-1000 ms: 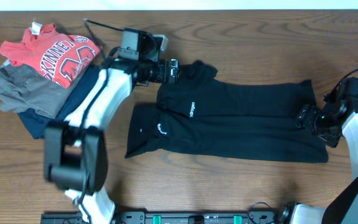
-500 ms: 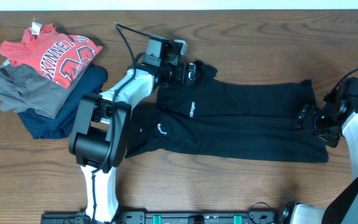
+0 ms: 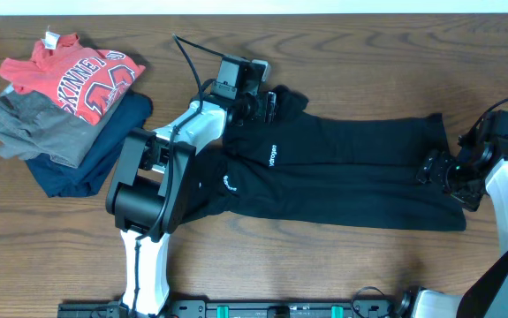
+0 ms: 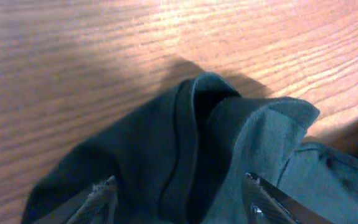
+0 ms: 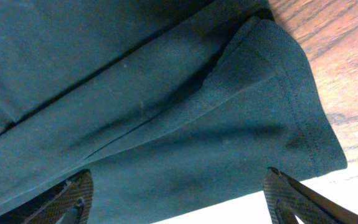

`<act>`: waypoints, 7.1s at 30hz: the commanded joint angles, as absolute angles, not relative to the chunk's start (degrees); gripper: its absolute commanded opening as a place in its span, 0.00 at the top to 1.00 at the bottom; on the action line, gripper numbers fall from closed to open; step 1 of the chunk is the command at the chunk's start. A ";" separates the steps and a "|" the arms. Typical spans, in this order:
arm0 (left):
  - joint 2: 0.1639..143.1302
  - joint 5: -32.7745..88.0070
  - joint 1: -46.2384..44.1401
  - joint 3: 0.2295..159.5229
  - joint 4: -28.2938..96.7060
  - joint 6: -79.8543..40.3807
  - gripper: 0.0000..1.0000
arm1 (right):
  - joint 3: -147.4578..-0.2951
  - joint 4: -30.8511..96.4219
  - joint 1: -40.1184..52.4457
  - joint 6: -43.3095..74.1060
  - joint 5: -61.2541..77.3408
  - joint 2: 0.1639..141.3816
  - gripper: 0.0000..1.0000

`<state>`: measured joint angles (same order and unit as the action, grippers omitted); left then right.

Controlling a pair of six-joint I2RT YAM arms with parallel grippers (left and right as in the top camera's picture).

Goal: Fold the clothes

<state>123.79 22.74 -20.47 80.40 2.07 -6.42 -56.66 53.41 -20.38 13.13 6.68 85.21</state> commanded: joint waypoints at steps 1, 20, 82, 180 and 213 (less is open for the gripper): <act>124.75 21.32 -21.10 81.62 1.61 -6.48 0.38 | -57.63 53.60 -20.93 12.53 7.11 84.53 0.15; 125.29 20.27 -21.15 81.62 1.91 -9.02 0.94 | -57.63 53.60 -20.93 12.56 7.11 84.53 0.16; 107.18 26.79 -15.66 81.62 29.52 -12.56 0.94 | -59.48 9.93 -18.90 19.90 -0.19 105.84 0.99; 90.72 21.32 -11.57 76.71 67.77 -7.33 0.31 | -71.88 61.95 -34.65 10.24 -5.87 108.53 0.99; 90.72 21.32 -11.57 76.71 67.16 -7.33 0.31 | -80.40 78.46 13.08 11.99 -1.02 102.28 0.97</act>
<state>91.48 22.04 -11.99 77.10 67.02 -7.66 -80.12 78.11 11.29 10.66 -1.23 103.24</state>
